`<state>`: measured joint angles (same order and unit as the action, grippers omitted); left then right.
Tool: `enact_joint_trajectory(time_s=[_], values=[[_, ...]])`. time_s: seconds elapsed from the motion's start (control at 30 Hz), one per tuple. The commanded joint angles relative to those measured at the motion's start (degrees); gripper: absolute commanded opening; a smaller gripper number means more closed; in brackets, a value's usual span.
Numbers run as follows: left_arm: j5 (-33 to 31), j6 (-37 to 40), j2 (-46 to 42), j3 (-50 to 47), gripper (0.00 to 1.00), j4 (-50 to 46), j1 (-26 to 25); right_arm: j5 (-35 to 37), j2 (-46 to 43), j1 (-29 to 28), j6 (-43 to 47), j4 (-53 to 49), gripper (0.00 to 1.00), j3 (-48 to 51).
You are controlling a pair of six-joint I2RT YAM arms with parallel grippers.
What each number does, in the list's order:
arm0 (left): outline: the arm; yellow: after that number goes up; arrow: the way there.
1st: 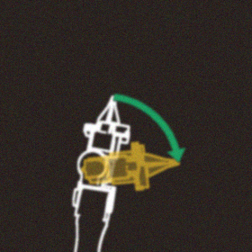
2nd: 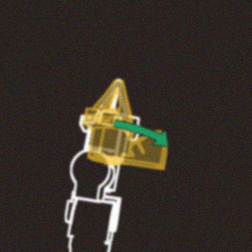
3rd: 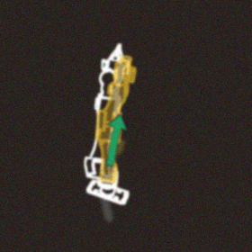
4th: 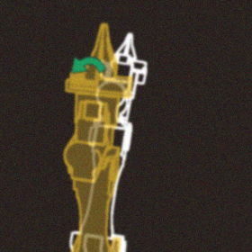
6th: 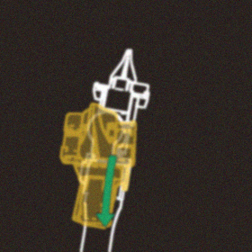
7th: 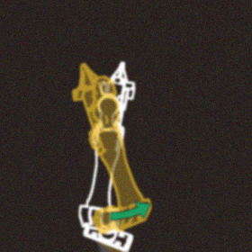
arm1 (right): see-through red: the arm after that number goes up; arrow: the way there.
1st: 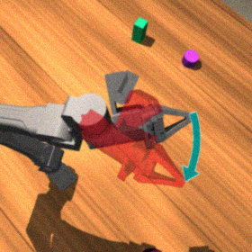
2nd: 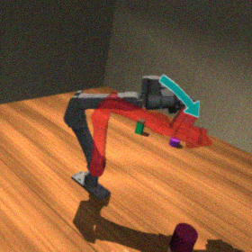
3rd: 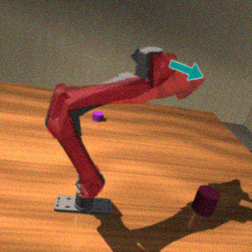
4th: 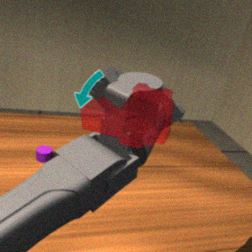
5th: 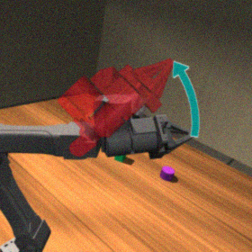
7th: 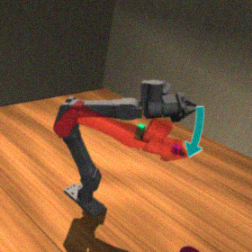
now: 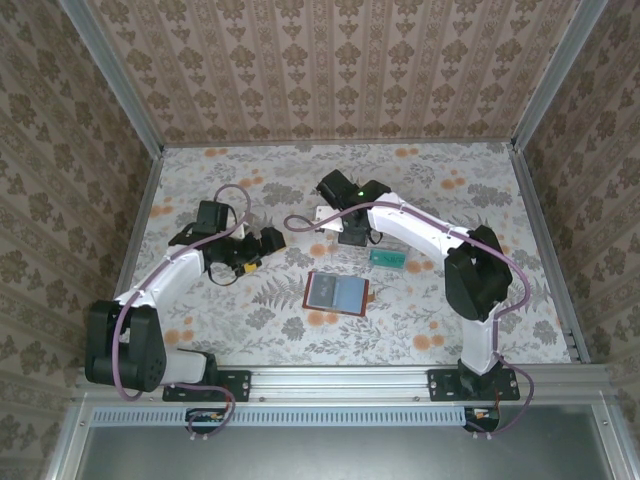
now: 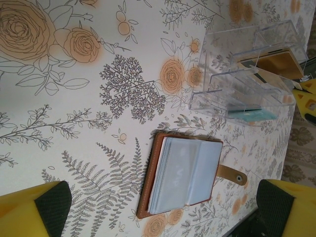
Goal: Take the credit cards out of the card holder
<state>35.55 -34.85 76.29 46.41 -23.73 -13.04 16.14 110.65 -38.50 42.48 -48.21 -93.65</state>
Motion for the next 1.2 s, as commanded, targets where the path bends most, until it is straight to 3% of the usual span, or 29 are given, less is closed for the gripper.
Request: enact_joint_trajectory(time_s=[0.0, 0.13, 0.23, 0.27, 0.7, 0.93, 1.17], values=[[0.92, 1.32, 0.44, 0.68, 1.00, -0.79, 0.40, 0.62, 1.10, 0.36, -0.28, 0.89, 0.00, 0.77], [0.92, 1.28, 0.44, 0.69, 1.00, -0.82, 0.44, 2.28, 1.85, 0.37, -1.17, 1.64, 0.10, 0.53], [0.92, 1.41, 0.35, 0.61, 1.00, -0.92, 0.46, 3.10, 1.72, 0.36, -1.93, 1.97, 0.32, 0.31], [0.92, 1.36, 0.35, 0.56, 1.00, -0.88, 0.43, 3.32, 1.59, 0.40, -2.05, 2.19, 0.34, 0.30], [0.92, 1.43, 0.52, 0.25, 1.00, -0.53, 0.43, 9.78, 1.31, 0.80, -2.46, 6.37, 0.35, 0.86], [0.92, 1.28, 0.70, 0.16, 1.00, -0.25, 0.30, 6.29, -4.62, 0.84, -6.74, 9.53, 0.35, 3.61], [0.97, 0.87, 2.41, 0.41, 1.00, 0.97, -1.91, -0.93, -13.61, 0.34, -21.36, 9.27, 0.33, 8.08]])
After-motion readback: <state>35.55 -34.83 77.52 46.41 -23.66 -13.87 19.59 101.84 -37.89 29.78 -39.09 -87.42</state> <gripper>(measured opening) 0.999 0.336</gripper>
